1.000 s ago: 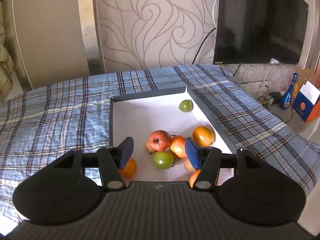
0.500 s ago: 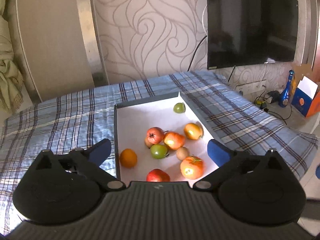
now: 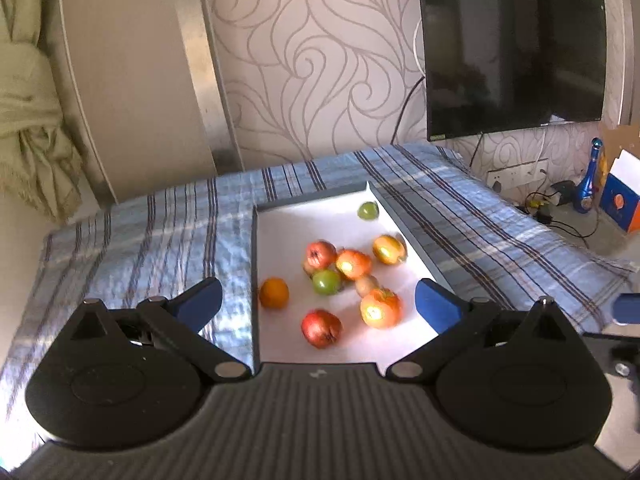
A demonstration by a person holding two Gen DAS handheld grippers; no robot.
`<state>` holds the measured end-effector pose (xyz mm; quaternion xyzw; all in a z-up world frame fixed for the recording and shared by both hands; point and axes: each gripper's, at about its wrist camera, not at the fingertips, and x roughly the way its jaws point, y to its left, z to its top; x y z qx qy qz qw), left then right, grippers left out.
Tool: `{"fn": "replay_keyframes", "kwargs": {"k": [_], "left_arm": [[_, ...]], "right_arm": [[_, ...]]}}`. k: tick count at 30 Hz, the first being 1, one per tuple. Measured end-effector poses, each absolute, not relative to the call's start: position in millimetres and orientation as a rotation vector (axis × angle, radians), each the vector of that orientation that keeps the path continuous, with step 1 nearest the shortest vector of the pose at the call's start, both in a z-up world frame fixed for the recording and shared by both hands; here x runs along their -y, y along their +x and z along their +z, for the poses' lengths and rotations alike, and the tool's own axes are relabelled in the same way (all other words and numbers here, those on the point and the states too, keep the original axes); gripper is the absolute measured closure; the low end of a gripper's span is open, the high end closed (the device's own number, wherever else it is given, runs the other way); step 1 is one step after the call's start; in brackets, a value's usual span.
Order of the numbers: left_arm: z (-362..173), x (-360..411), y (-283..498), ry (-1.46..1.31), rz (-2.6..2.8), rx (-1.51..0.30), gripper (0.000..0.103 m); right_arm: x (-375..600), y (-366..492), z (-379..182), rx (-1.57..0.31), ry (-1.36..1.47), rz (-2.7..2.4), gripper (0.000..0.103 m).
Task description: Organize fruits
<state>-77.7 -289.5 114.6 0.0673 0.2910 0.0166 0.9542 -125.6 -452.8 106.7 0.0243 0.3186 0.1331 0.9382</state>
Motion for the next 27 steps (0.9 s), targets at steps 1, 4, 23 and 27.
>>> {"fn": "replay_keyframes", "kwargs": {"k": [1,4,23,27], "left_arm": [[113.9,290.5,-82.2,0.126,0.033,-0.603,0.000],[110.3,292.4,-93.4,0.102,0.032,-0.634,0.000],[91.3,293.9,-118.5,0.065,0.039,-0.696,0.000],[90.0,294.4,-119.7,0.072,0.038,-0.703,0.000]], "right_arm": [[453.5,-124.9,105.8,-0.654,0.051,0.269,0.050],[455.6,-124.1,103.5,-0.662,0.051,0.257,0.050],[450.9,-123.0,87.0,-0.739,0.008,0.252,0.050],[450.7,-123.3,86.0,-0.744,0.013,0.255,0.050]]}}
